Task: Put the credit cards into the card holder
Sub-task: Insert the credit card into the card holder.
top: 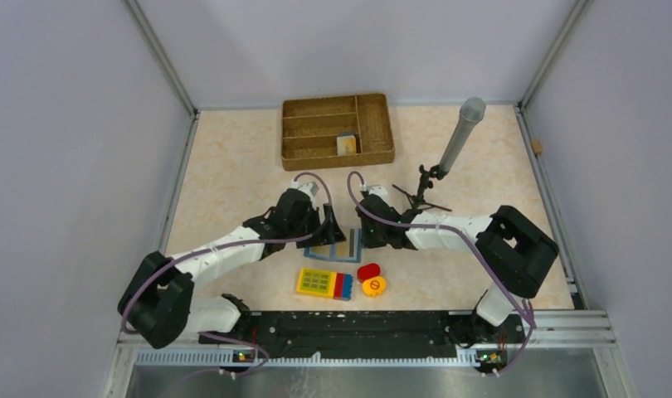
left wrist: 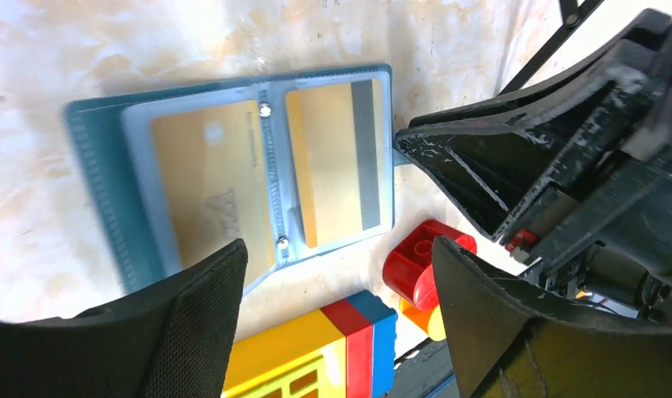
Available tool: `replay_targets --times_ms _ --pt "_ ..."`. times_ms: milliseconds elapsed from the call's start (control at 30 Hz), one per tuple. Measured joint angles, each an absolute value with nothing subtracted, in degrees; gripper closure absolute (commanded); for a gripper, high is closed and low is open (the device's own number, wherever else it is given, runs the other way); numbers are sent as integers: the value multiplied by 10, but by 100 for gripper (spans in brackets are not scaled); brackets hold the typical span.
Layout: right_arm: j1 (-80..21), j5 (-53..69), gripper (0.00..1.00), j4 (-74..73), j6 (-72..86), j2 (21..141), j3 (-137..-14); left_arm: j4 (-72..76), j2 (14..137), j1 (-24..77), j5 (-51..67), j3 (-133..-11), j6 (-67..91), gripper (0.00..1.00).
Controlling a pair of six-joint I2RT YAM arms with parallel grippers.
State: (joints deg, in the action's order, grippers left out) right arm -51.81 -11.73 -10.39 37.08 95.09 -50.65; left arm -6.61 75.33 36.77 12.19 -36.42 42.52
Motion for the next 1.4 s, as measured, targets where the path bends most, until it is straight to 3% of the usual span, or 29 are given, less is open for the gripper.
replay_targets --times_ms 167,400,567,733,900,1233,1400 --pt "-507 -93 85 -106 370 931 -487 -136 681 356 77 -372 405 14" --pt "-505 -67 60 -109 372 913 -480 -170 665 305 46 -348 394 9" --pt "-505 -52 52 -109 376 896 -477 -159 668 293 57 -316 394 27" --pt "-505 -37 52 -110 379 847 -473 -131 681 282 80 -289 398 39" --pt "-505 -9 62 -98 391 819 -473 -104 681 282 96 -273 405 50" --pt "-519 39 69 -89 421 881 -483 -68 681 282 113 -260 411 72" --pt "-520 13 70 -114 442 904 -493 -60 681 282 118 -256 415 76"
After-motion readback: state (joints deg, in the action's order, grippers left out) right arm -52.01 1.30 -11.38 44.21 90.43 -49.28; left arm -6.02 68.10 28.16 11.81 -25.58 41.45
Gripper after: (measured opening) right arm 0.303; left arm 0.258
